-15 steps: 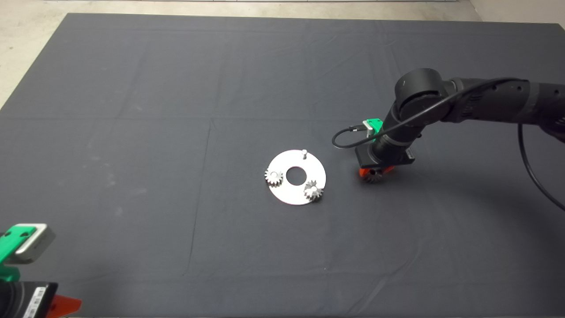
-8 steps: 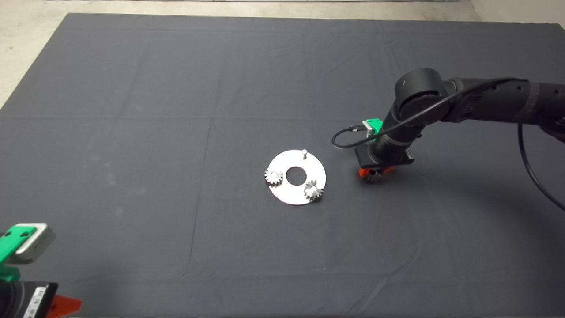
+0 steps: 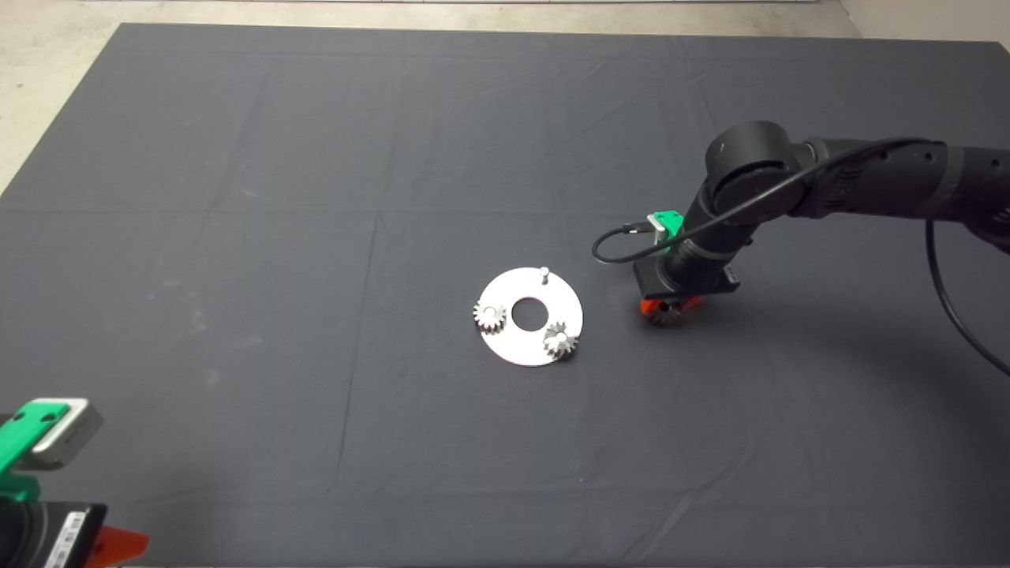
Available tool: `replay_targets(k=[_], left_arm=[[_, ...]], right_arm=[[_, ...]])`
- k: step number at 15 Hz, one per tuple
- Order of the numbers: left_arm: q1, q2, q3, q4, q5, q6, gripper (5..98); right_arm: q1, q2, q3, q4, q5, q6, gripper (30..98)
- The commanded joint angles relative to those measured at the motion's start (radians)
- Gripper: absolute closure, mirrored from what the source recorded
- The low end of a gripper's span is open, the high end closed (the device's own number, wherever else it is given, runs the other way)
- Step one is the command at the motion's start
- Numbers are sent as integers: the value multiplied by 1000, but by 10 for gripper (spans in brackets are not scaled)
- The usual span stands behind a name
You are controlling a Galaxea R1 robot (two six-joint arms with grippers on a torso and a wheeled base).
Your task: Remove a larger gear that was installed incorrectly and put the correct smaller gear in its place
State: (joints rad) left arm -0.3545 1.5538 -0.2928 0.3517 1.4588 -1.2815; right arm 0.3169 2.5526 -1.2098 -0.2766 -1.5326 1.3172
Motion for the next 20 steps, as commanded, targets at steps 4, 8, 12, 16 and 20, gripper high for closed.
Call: replay_targets(k=[4, 8, 12, 16, 20], left_arm=[[2, -5, 6, 3, 5, -5, 439], [2, -4, 3, -7, -6, -1, 439], [2, -4, 1, -52, -68, 1, 439], [2, -21, 2, -63, -63, -6, 439], [2, -24, 3, -63, -71, -7, 439]], right_arm=[[328, 5, 46, 180, -104, 7, 921], [471, 55, 24, 248, -103, 7, 929], [452, 100, 1, 247, -84, -2, 930], [355, 236, -124, 247, -46, -1, 931], [349, 354, -273, 247, -46, -18, 932]])
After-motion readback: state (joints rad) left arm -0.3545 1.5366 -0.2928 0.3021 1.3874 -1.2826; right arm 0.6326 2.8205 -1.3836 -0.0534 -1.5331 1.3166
